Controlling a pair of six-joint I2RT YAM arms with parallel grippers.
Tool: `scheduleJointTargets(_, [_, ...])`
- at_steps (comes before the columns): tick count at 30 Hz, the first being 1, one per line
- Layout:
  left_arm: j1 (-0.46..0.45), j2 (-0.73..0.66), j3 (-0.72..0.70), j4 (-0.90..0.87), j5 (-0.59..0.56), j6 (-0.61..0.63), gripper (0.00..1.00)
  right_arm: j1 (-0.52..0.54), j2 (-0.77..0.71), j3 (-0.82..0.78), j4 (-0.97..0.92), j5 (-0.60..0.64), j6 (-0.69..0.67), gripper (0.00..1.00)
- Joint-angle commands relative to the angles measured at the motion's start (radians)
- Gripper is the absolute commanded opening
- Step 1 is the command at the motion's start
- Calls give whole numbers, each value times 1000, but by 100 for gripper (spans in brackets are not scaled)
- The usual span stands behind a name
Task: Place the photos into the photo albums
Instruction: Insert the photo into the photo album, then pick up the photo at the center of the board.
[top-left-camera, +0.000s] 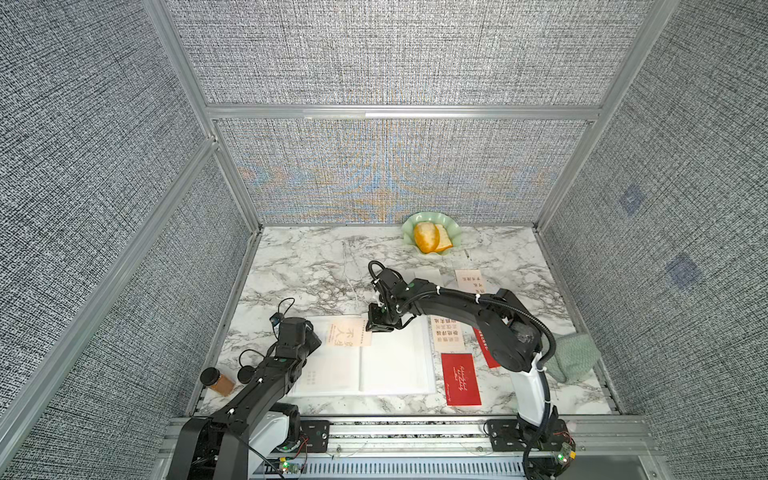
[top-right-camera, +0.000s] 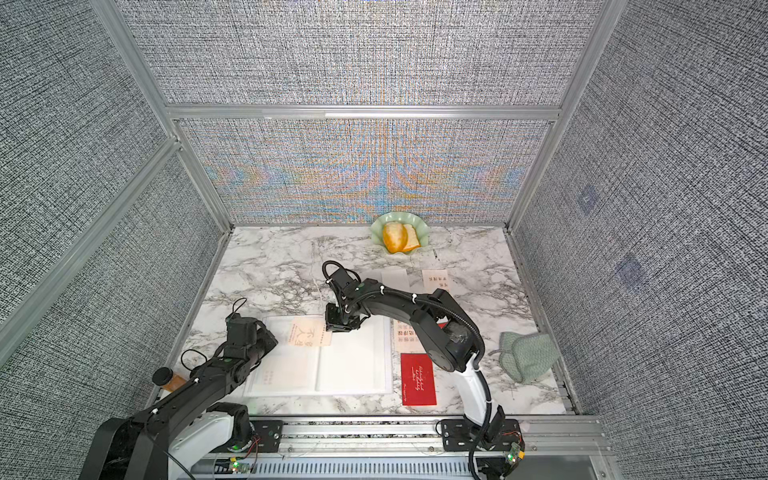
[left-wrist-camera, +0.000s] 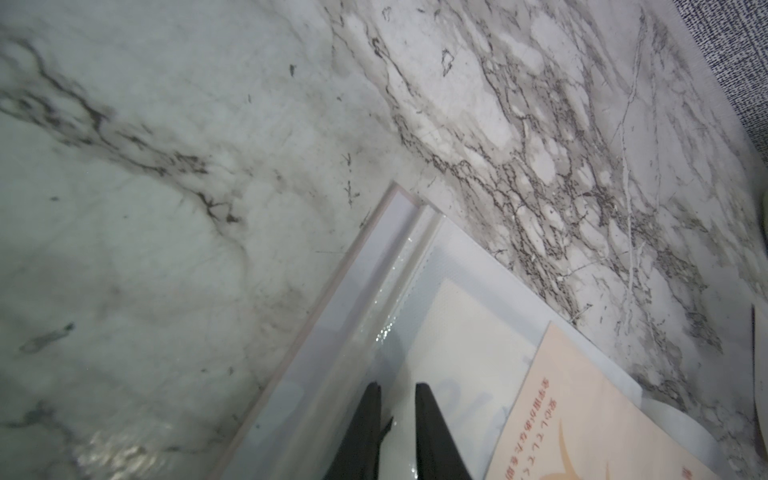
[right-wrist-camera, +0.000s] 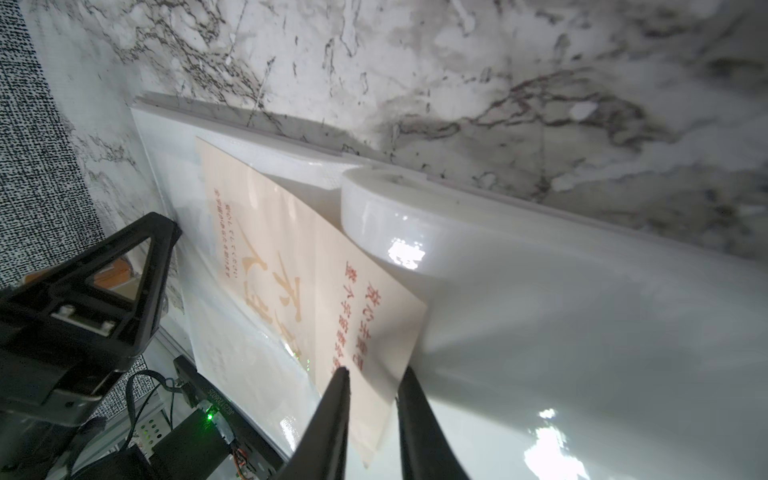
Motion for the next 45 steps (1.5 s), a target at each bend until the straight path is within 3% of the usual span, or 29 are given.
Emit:
scheduleJointTargets(1, [2, 0, 0, -80, 0, 11, 20, 10, 24, 50, -21, -5, -7, 24])
scheduleJointTargets(14, [4, -42, 59, -128, -8, 42, 20, 43, 142, 218, -57, -55, -5, 24])
scheduleJointTargets(25, [3, -40, 82, -138, 11, 57, 20, 52, 144, 179, 12, -96, 36, 24])
scheduleJointTargets(34, [4, -4, 179, -203, 52, 86, 20, 11, 9, 62, 1, -18, -1, 24])
scheduleJointTargets(40, [-3, 122, 261, -162, 201, 114, 20, -32, -95, -63, -3, 16, -31, 24])
scheduleJointTargets(45, [-81, 206, 376, -158, 215, 148, 21, -95, -215, -201, -14, 72, -67, 24])
